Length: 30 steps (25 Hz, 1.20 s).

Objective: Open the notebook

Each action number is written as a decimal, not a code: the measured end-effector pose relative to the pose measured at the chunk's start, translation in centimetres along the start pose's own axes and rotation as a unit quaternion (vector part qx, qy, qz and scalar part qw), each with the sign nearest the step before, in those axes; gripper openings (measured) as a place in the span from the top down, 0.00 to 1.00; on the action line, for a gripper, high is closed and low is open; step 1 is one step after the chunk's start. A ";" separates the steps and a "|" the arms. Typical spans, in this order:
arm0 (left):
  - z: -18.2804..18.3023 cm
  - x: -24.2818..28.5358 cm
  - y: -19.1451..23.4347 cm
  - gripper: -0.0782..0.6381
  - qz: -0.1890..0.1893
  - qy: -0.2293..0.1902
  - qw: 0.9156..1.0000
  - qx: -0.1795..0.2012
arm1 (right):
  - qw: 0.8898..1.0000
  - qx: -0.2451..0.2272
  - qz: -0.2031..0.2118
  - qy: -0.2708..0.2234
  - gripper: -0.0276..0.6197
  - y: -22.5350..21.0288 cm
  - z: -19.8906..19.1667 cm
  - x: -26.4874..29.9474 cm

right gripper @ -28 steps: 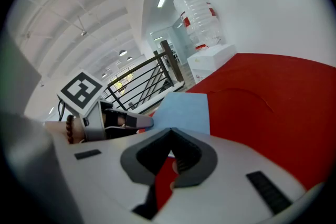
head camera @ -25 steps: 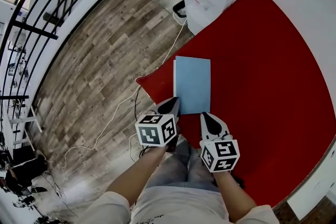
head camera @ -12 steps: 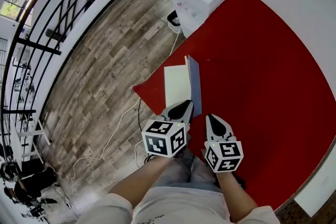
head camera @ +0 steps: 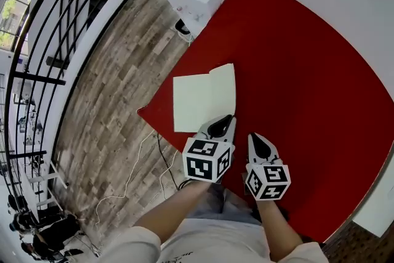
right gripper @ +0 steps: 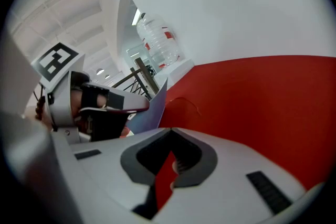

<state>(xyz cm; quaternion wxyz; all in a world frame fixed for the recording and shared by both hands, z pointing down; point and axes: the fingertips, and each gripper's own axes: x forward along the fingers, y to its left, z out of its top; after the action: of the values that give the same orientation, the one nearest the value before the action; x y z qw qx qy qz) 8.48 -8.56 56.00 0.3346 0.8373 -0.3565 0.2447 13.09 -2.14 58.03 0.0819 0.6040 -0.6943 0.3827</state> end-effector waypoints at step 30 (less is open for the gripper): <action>-8.6 10.0 -1.8 0.84 0.051 0.094 0.991 0.086 | 0.997 0.038 -0.064 0.002 0.95 -8.0 -2.5 -2.1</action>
<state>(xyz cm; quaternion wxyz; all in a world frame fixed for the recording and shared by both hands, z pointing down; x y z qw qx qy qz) 14.62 -5.64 67.45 0.2807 0.8170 -0.3430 0.3688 19.94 1.27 61.98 0.0846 0.6488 -0.6392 0.4042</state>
